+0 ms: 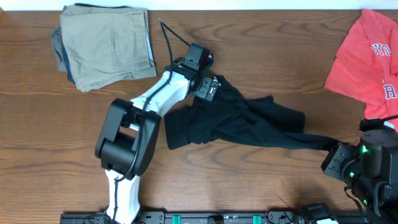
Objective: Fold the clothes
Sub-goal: 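Reach the left gripper to the shirt's left collar and grasp it, then lift the shirt with both grippers and lay it flat at center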
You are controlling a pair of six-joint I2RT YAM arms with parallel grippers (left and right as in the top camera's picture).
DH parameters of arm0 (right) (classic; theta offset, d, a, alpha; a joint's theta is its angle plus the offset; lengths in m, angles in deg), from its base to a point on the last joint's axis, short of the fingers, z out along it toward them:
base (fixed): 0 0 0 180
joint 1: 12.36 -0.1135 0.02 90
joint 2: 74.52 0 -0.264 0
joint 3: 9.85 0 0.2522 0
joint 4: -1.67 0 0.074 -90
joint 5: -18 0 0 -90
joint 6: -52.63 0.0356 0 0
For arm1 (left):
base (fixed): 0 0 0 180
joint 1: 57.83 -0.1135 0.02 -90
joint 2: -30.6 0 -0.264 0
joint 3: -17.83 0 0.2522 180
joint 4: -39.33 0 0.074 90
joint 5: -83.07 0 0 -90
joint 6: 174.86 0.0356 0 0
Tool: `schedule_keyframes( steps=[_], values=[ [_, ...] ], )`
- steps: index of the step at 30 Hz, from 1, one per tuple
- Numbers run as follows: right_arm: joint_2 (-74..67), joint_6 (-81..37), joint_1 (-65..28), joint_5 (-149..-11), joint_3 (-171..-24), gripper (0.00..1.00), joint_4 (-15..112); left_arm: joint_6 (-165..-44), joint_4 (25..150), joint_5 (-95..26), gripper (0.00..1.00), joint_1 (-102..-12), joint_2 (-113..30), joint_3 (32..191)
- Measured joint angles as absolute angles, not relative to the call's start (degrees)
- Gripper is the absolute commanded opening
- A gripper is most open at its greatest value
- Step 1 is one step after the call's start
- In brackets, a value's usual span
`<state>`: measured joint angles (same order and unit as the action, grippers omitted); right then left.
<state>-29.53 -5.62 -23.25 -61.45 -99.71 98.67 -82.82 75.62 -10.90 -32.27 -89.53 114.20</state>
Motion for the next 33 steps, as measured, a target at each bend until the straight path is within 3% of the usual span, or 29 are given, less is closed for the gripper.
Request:
schedule_keyframes(
  steps=[14,21,24,28,33],
  values=[
    [-26.23,-5.62,-23.25,-61.45,-99.71,0.01,97.73,-82.07,67.16,-11.09,0.98,-31.09,-92.55,114.20],
    [-22.38,-5.80,-23.25,-61.45,-99.71,0.01,97.62,-83.32,63.97,-12.08,0.55,-30.43,-92.55,114.20],
    [-21.11,-5.80,-23.25,-61.45,-99.71,0.01,97.60,-83.32,63.95,-12.36,0.54,-30.43,-92.53,114.20],
    [-20.17,-5.80,-23.25,-61.43,-99.71,0.01,97.53,-83.56,63.95,-12.75,0.45,-30.43,-92.55,114.20],
    [-20.13,-5.80,-23.25,-61.45,-99.71,0.01,97.36,-83.54,63.95,-15.79,0.45,-30.43,-92.53,114.20]
  ],
)
